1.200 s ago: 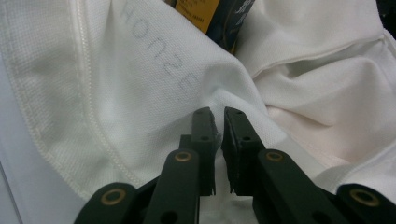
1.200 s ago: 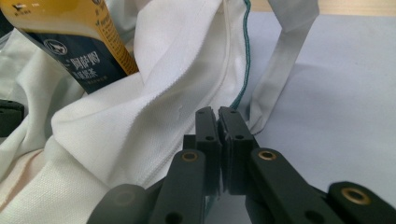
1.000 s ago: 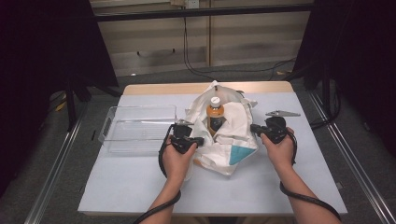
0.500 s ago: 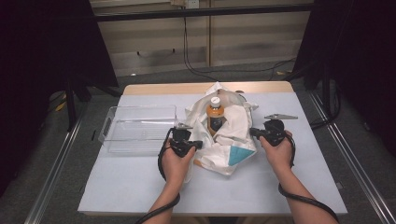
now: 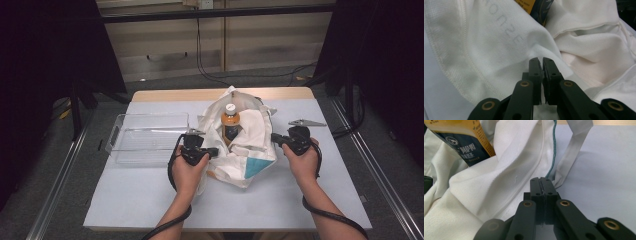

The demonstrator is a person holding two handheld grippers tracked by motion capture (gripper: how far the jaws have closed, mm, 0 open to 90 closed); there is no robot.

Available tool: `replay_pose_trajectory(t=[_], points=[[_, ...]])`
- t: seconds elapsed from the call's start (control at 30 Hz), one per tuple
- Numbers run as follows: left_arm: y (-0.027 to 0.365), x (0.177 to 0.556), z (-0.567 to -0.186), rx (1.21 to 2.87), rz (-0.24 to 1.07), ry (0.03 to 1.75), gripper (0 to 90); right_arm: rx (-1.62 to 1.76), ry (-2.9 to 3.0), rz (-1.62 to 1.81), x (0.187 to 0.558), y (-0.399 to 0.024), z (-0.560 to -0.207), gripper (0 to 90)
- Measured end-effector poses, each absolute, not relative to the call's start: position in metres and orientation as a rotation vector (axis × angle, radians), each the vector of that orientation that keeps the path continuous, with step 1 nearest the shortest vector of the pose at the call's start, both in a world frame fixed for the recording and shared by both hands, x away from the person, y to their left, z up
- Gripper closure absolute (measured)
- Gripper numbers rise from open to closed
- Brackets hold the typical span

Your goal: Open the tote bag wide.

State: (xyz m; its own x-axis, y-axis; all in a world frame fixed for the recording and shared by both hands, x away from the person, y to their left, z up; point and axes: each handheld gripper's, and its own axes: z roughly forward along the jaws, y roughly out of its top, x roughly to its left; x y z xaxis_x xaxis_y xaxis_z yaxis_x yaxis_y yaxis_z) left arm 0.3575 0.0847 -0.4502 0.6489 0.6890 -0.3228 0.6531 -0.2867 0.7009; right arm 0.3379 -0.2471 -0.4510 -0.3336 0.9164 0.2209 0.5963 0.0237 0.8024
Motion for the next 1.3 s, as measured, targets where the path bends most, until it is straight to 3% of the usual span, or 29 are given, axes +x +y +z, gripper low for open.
replay_pose_trajectory(t=[0.53, 0.9, 1.07, 1.23, 1.3], points=[[0.083, 0.354, -0.437, 2.006, 0.062, 1.025, 86.0, 1.537, 1.925, 1.251, 0.33, -0.253, -0.43, 82.7], [0.074, 0.348, -0.43, 1.982, 0.05, 0.997, 83.0, 1.464, 1.963, 1.277, 0.327, -0.231, -0.41, 72.7], [0.07, 0.348, -0.427, 1.985, 0.052, 0.982, 82.0, 1.443, 1.987, 1.282, 0.328, -0.224, -0.408, 72.5], [0.064, 0.351, -0.423, 1.96, 0.048, 0.98, 78.3, 1.445, 2.025, 1.271, 0.332, -0.218, -0.414, 69.4], [0.059, 0.352, -0.421, 1.956, 0.046, 0.961, 72.0, 1.452, 2.033, 1.266, 0.332, -0.216, -0.418, 65.9]])
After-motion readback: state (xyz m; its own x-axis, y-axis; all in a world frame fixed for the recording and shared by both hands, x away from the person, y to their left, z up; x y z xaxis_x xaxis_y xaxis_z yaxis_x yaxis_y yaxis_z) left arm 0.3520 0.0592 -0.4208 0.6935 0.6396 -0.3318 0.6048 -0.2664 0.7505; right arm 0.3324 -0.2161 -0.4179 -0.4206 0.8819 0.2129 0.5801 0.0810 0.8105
